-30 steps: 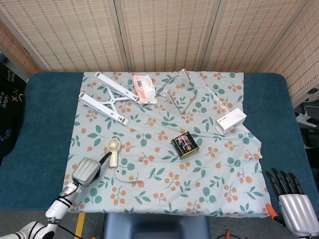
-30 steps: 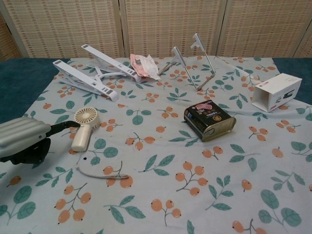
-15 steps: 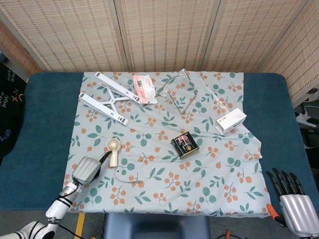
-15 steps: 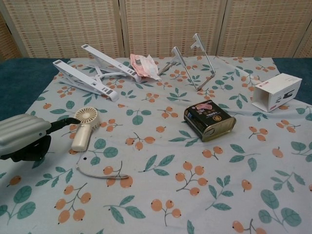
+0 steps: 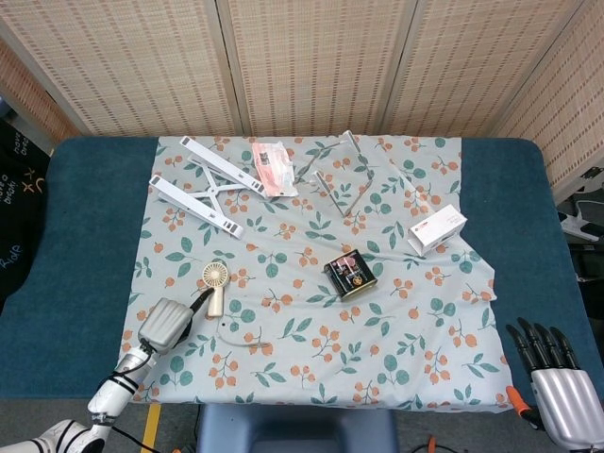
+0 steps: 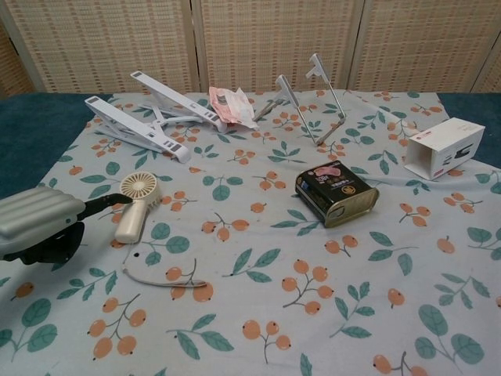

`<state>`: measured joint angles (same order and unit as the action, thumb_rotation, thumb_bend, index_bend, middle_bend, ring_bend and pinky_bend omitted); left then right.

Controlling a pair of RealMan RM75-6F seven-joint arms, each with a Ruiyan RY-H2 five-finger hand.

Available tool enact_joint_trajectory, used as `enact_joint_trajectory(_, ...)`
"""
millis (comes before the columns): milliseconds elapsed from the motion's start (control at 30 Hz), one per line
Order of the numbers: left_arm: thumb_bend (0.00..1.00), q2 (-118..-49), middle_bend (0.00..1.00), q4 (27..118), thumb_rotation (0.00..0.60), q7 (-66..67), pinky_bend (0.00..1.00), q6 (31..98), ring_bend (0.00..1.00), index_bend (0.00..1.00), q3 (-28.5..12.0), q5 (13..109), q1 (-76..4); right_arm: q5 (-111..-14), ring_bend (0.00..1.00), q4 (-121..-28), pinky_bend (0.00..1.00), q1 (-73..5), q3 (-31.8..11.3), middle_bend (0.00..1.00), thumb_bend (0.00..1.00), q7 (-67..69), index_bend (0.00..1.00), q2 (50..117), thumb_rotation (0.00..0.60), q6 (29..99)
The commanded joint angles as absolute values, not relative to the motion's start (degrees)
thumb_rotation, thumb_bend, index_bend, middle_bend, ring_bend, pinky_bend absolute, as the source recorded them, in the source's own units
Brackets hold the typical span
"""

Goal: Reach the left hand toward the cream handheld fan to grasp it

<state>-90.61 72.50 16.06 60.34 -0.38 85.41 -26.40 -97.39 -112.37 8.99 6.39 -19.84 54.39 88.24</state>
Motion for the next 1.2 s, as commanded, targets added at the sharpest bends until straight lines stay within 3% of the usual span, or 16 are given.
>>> enact_joint_trajectory(33,1.00,-90.6,1.00,72.5,0.600,16.1,1.00,60.3,0.91,0.00,-0.4,85.4,-26.4,-97.4,0.00,-112.4,0.00,9.0,6.4,0.00,0.19,-19.8,0.00,54.4,0.600,88.2)
enact_joint_trajectory(867,1.00,-90.1,1.00,74.0,0.600,23.1,1.00,58.3,0.92,0.00,0.4,82.1,-27.3,-97.7,0.00,-112.5,0.00,9.1,6.6,0.00,0.19,-19.9,0.00,54.4,0.600,88.8)
enact_joint_trajectory(1100,0.99,-88.0,1.00,77.4,0.600,14.6,1.00,73.4,0.91,0.00,1.5,93.0,-24.6,-98.9,0.00,-112.7,0.00,9.5,7.1,0.00,0.19,-19.7,0.00,54.0,0.600,89.5)
enact_joint_trajectory(1200,0.84,-85.2,0.96,80.8,0.600,11.1,0.99,80.8,0.86,0.00,3.3,97.7,-22.1,-99.7,0.00,-112.8,0.00,9.7,7.5,0.00,0.19,-19.4,0.00,53.7,0.600,89.7)
